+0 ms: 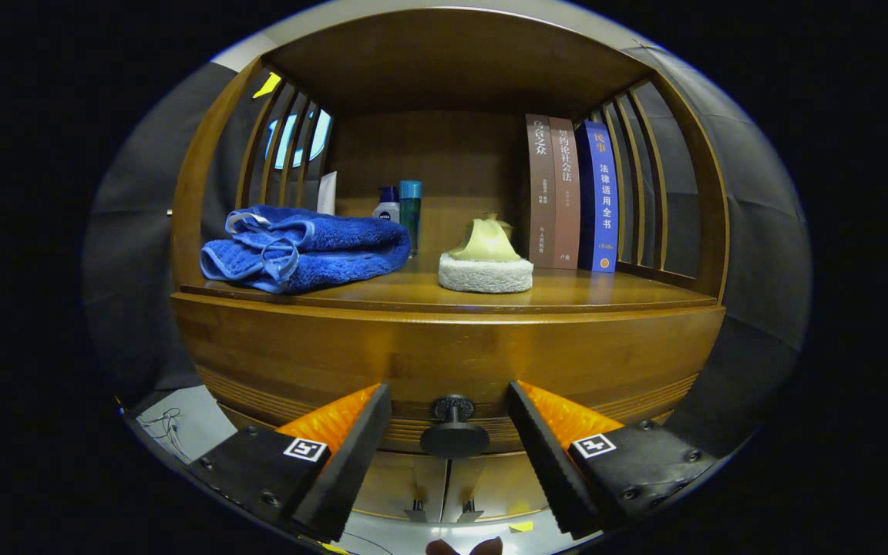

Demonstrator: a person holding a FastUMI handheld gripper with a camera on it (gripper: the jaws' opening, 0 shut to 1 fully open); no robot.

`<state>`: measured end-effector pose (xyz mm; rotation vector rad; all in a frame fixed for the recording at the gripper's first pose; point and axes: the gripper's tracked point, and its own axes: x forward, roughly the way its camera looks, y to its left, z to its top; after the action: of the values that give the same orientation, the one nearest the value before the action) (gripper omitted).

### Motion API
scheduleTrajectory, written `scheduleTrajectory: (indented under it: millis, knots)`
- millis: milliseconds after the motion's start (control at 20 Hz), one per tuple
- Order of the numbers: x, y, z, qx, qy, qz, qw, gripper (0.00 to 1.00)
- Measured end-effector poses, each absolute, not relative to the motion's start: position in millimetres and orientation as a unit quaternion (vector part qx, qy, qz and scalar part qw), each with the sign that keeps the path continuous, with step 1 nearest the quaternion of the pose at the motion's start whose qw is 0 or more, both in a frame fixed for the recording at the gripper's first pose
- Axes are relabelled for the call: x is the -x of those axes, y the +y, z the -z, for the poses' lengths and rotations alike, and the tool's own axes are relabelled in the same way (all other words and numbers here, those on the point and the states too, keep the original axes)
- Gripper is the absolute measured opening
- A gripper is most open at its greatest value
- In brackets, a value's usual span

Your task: Pull open the drawer, take out the items inside it, and place them on the countertop above the cabinet.

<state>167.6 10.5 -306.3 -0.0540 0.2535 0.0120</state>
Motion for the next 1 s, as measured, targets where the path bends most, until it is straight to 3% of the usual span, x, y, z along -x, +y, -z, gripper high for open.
scheduleTrajectory:
  millis: [350,1000]
  knots:
    - [-150.8,3.3,288.9,0.008,0.134,-0.015,0.991,0.99]
    - [-57.8,3.4,74.2,-0.004,0.03,-0.036,0.999,0.98]
